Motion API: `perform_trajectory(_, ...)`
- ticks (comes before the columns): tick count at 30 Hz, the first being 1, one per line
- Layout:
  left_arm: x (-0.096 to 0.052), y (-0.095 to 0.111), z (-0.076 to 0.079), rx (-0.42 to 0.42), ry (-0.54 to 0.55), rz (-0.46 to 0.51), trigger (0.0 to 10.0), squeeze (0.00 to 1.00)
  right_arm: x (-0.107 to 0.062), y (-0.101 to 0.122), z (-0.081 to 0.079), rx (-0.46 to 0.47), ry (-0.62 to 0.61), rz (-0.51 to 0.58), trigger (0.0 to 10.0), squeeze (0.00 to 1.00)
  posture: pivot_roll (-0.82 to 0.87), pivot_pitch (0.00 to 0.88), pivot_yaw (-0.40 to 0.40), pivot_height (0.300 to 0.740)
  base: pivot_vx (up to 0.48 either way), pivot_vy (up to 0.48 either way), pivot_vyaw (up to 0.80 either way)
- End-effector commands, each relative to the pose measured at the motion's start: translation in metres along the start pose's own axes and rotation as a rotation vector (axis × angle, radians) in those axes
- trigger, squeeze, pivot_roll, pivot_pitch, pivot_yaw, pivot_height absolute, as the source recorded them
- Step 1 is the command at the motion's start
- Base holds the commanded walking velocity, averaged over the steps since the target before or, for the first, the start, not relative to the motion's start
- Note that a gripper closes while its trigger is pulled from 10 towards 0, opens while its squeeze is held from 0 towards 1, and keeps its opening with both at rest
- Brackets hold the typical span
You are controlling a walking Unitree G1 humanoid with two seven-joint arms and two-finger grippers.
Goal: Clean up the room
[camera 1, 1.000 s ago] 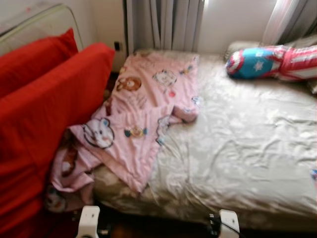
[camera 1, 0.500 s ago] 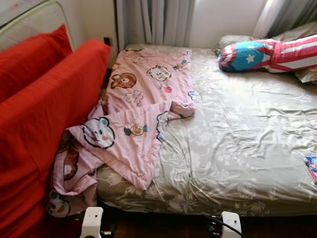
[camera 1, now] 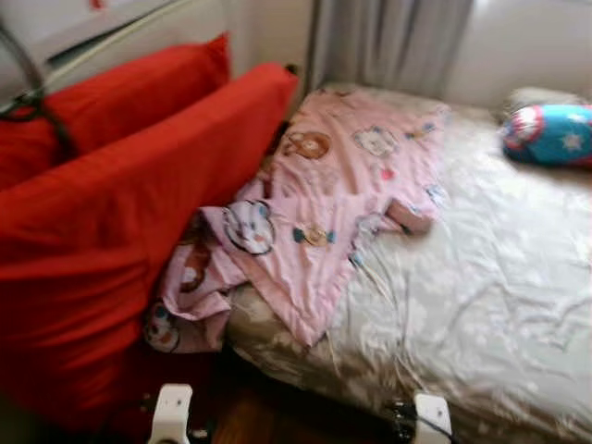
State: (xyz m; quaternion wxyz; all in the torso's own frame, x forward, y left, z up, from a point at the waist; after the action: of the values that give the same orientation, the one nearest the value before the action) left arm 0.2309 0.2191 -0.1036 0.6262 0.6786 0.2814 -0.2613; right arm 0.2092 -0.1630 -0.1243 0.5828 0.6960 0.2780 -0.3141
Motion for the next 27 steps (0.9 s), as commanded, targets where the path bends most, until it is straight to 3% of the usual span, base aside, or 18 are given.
perform_trajectory(1, -0.0009, -0.0054, 0.0031, 0.005, -0.006, -0.016, 10.0, 0.00, -0.0010, -0.0012, 0.0050, -0.007, -0.009, 0.000, 10.0, 0.00, -0.05, 0.078, -0.046, 0.740, 0.000, 0.000, 0.80)
perform_trajectory(16, -0.0012, -0.0059, 0.0023, 0.002, -0.003, -0.015, 10.0, 0.00, -0.0001, 0.0011, -0.0008, 0.010, 0.011, 0.009, 10.0, 0.00, -0.05, 0.072, -0.041, 0.740, 0.000, 0.000, 0.80)
perform_trajectory(27, -0.0013, -0.0069, 0.0028, -0.008, -0.004, -0.019, 10.0, 0.00, -0.0003, 0.0022, 0.0005, 0.043, 0.008, 0.018, 10.0, 0.00, -0.05, 0.059, -0.040, 0.740, 0.000, 0.000, 0.04)
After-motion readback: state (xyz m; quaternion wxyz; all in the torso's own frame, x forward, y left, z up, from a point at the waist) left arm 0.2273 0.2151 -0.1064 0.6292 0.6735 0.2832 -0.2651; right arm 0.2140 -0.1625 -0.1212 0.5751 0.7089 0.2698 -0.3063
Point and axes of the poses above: a point about 5 cm out from each wrist's last joint towards the gripper, its own x axis pointing out of the wrist towards the gripper, its own y axis along the axis of the wrist's last joint, z = x × y, the point moved 5 cm from there along x, pointing out of the wrist towards the gripper, and after that the axes turned 1 degree about x, right-handed, at the moved point
